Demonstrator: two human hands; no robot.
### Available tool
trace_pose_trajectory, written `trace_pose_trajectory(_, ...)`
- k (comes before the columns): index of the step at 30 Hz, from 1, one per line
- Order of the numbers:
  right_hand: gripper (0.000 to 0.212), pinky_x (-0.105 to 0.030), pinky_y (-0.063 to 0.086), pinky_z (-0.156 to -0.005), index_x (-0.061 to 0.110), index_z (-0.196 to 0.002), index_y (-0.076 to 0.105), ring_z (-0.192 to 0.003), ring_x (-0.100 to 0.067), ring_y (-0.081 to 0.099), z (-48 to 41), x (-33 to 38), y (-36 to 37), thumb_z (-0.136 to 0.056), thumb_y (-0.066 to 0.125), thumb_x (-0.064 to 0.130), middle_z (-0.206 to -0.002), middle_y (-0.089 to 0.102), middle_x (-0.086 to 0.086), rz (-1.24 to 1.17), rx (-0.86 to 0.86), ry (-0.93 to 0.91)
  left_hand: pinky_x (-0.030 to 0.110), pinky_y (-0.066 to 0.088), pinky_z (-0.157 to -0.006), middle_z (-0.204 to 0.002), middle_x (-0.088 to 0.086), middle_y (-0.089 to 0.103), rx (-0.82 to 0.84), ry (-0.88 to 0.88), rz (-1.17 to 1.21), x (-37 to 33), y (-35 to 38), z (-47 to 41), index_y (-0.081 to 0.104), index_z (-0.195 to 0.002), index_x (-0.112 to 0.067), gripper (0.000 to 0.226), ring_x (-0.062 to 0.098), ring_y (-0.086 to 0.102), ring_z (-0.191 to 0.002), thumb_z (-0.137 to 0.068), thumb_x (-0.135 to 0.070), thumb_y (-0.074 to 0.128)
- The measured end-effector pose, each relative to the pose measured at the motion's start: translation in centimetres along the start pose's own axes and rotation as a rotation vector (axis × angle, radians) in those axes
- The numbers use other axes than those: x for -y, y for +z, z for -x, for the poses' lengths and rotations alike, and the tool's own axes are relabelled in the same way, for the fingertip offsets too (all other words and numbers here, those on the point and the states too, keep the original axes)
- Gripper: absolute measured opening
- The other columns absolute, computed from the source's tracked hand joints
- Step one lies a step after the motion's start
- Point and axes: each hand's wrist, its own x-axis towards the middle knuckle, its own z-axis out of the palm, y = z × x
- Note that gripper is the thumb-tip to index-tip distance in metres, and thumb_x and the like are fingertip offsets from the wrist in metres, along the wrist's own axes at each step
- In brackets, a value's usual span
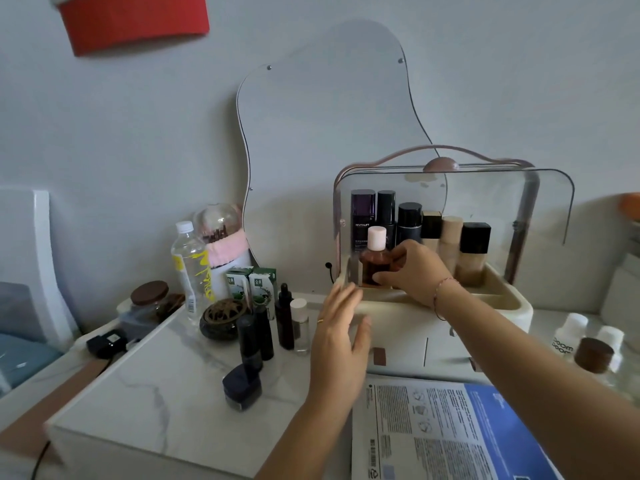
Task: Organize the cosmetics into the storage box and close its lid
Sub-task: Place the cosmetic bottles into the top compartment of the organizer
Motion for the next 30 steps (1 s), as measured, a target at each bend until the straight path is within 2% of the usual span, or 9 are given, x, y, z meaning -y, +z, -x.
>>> trace_pose_trajectory(3,0.044,-0.023,0.044,-0.065,0.015,-0.106,0.055,-0.083,-0.014,0.058,-0.1,-0.2,-0.1,-0.071,0.077,0.032,-0.096,0.065,-0.002,0.001,0.043,0.016,0.007,0.02,-0.108,-0.139,-0.008,0.048,-0.05,-0.02,0.03,0.2,-0.5,0.6,0.056,-0.13,-0.015,0.038,0.002,0.035,-0.135,-0.092,-0.013,0.058)
trace_pose_trajectory(6,0.051,-0.028,0.049,-0.077,0.015,-0.117,0.051,-0.09,-0.015,0.059,0.8,-0.2,-0.3,-0.075,0.073,0.034,-0.103,0.065,-0.002,0.043,0.074,0.049,0.017,0.035,-0.104,-0.125,0.001,0.059,-0.265,-0.054,0.01,1.9,-2.2,1.4,0.065,-0.115,-0.008,0.03,0.012,0.052,-0.119,-0.085,-0.004,0.066)
trace_pose_trajectory(9,0.056,-0.03,0.05,-0.088,0.015,-0.126,0.047,-0.1,-0.015,0.059,3.2,0.0,-1.2,-0.078,0.071,0.032,-0.114,0.062,-0.002,0.017,-0.089,-0.022,0.033,0.042,-0.097,-0.116,0.011,0.059,-0.502,-0.221,-0.085,5.1,-4.9,1.5,0.064,-0.108,-0.005,0.035,0.025,0.054,-0.111,-0.075,-0.001,0.075)
trace_pose_trajectory(12,0.047,-0.021,0.045,-0.087,0.018,-0.12,0.051,-0.099,-0.009,0.057,7.3,0.3,-2.1,-0.078,0.071,0.026,-0.11,0.061,0.005,-0.088,-0.276,-0.174,0.034,0.034,-0.101,-0.121,0.017,0.056,-0.471,-0.445,-0.137,8.0,-7.2,1.2,0.056,-0.118,-0.002,0.052,0.033,0.049,-0.117,-0.072,-0.007,0.079)
trace_pose_trajectory(15,0.04,-0.011,0.042,-0.085,0.027,-0.113,0.053,-0.099,0.0,0.059,12.1,0.0,-2.7,-0.077,0.071,0.022,-0.104,0.061,0.017,-0.194,-0.292,-0.214,0.039,0.034,-0.105,-0.129,0.018,0.051,-0.372,-0.572,-0.131,8.8,-8.5,1.2,0.051,-0.128,-0.002,0.062,0.033,0.045,-0.123,-0.074,-0.013,0.078)
trace_pose_trajectory(19,0.035,-0.003,0.044,-0.083,0.041,-0.1,0.056,-0.098,0.008,0.058,17.2,-3.4,-4.1,-0.075,0.071,0.021,-0.101,0.064,0.021,-0.236,-0.387,-0.145,0.022,0.036,-0.098,-0.122,0.011,0.055,-0.408,-0.307,-0.111,6.1,-7.7,3.0,0.056,-0.121,-0.006,0.046,0.028,0.051,-0.117,-0.078,-0.008,0.074)
trace_pose_trajectory(24,0.033,-0.006,0.045,-0.066,0.038,-0.089,0.057,-0.077,-0.01,0.059,20.4,-10.3,-7.7,-0.076,0.072,0.011,-0.088,0.064,0.01,-0.172,-0.715,0.075,0.017,0.029,-0.106,-0.126,0.005,0.054,-0.117,0.066,-0.015,-0.4,-2.4,4.3,0.059,-0.12,-0.008,0.045,0.016,0.047,-0.121,-0.084,-0.035,0.054)
trace_pose_trajectory(27,0.032,-0.015,0.047,-0.071,0.027,-0.099,0.056,-0.081,-0.013,0.058,20.2,-13.0,-10.2,-0.076,0.073,0.012,-0.095,0.061,-0.001,-0.132,-0.788,0.13,0.033,0.031,-0.11,-0.13,0.006,0.056,0.02,0.157,-0.091,-2.4,0.1,3.3,0.061,-0.121,-0.006,0.047,0.02,0.046,-0.125,-0.087,-0.037,0.049)
trace_pose_trajectory(30,0.035,-0.017,0.048,-0.069,0.018,-0.106,0.057,-0.09,-0.016,0.06,19.0,-14.7,-11.0,-0.076,0.074,0.016,-0.103,0.061,-0.002,-0.197,-0.687,0.238,0.044,0.031,-0.11,-0.13,0.006,0.058,0.116,0.195,-0.2,-3.1,1.9,2.2,0.063,-0.121,-0.008,0.048,0.026,0.047,-0.126,-0.089,-0.038,0.043)
